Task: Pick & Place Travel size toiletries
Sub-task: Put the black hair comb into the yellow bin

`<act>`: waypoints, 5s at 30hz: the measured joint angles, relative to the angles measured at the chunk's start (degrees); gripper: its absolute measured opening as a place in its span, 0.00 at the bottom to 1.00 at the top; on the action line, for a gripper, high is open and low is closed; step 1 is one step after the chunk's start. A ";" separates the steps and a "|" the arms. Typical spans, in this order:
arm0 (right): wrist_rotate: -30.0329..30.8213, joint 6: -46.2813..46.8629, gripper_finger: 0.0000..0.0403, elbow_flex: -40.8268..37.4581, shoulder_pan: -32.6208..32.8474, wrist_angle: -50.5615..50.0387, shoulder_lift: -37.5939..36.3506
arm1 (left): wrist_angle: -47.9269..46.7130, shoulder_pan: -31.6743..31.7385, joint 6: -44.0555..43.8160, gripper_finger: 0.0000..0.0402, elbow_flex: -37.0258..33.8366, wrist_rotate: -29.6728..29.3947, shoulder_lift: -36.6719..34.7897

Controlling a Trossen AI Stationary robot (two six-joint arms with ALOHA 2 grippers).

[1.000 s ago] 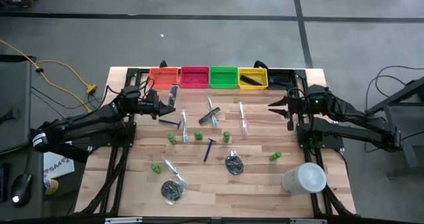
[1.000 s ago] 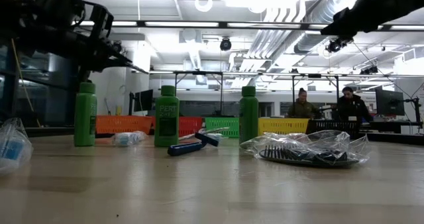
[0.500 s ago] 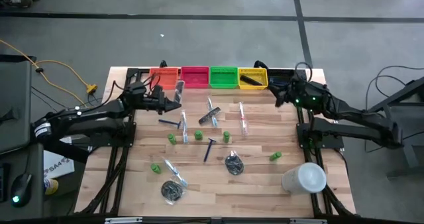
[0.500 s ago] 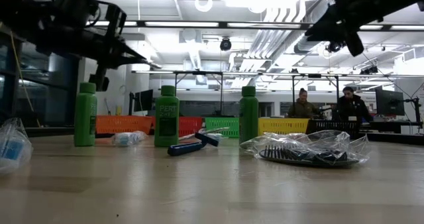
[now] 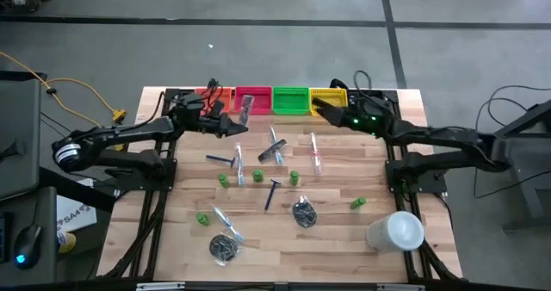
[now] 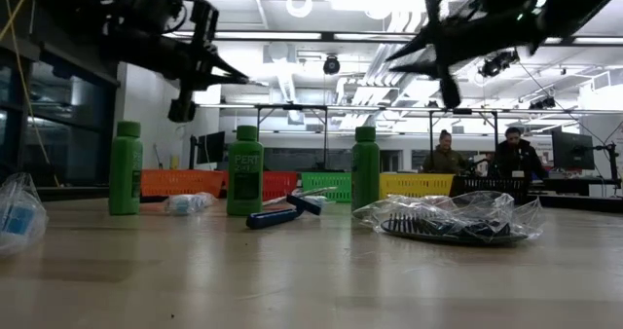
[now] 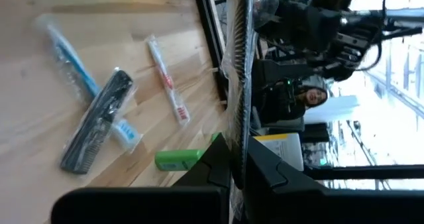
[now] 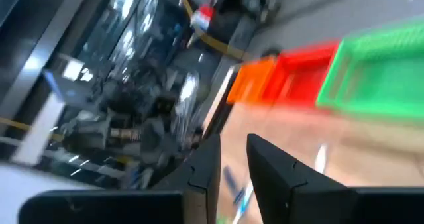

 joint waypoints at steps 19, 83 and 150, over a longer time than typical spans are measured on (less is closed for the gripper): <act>-21.73 0.42 0.55 18.62 -4.67 11.69 30.48 | 0.96 -0.04 6.06 0.02 11.96 5.90 12.84; -29.26 -9.69 0.01 41.29 -6.64 5.16 46.34 | -1.66 2.76 5.35 0.58 13.59 11.67 13.32; 5.33 -50.66 0.48 39.32 -19.39 -65.92 29.98 | -12.70 8.22 5.60 0.52 13.63 9.35 12.88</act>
